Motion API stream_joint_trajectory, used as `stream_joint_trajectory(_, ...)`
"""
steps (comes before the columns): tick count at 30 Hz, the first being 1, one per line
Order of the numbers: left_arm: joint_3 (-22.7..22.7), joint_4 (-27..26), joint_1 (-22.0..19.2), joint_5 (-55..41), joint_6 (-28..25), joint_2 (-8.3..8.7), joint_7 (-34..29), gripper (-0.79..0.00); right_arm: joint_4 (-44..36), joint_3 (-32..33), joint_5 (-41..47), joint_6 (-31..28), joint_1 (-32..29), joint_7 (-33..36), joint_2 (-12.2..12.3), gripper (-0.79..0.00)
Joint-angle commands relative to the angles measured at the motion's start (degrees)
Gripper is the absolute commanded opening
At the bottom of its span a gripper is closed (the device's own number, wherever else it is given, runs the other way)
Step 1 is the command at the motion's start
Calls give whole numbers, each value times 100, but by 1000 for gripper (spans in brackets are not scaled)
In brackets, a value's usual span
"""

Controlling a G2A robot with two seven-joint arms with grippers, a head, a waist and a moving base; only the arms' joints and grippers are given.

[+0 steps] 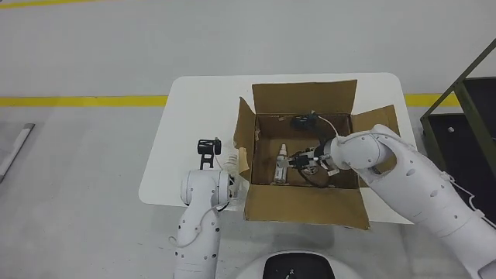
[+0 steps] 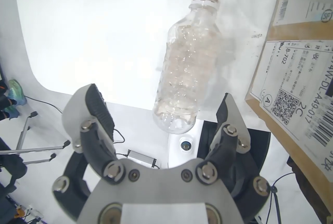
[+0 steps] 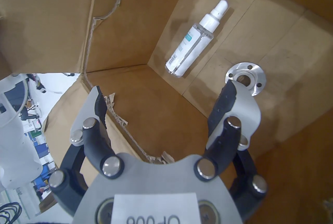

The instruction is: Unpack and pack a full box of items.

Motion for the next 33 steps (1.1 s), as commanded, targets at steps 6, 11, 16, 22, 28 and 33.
stream_joint_trajectory(6, 6, -18, 0, 24, -22, 3, 19, 0, 82, -55, -32, 55, 54, -29, -20, 0)
stream_joint_trajectory(11, 6, -18, 0, 24, -22, 3, 19, 0, 82, -55, -32, 55, 54, -29, -20, 0)
stream_joint_trajectory(16, 6, -18, 0, 24, -22, 3, 19, 0, -98, -106, -381, 454, 9, -511, -48, 0)
stream_joint_trajectory(22, 6, -18, 0, 24, -22, 3, 19, 0, -449, -443, -634, 2214, 96, -860, -243, 0)
stream_joint_trajectory(28, 6, -18, 0, 24, -22, 3, 19, 0, -197, -1045, -1014, 3476, 235, -1246, -510, 0)
stream_joint_trajectory(33, 6, -18, 0, 24, -22, 3, 19, 0, 9, -1275, -1047, 3889, 320, -1463, -687, 0)
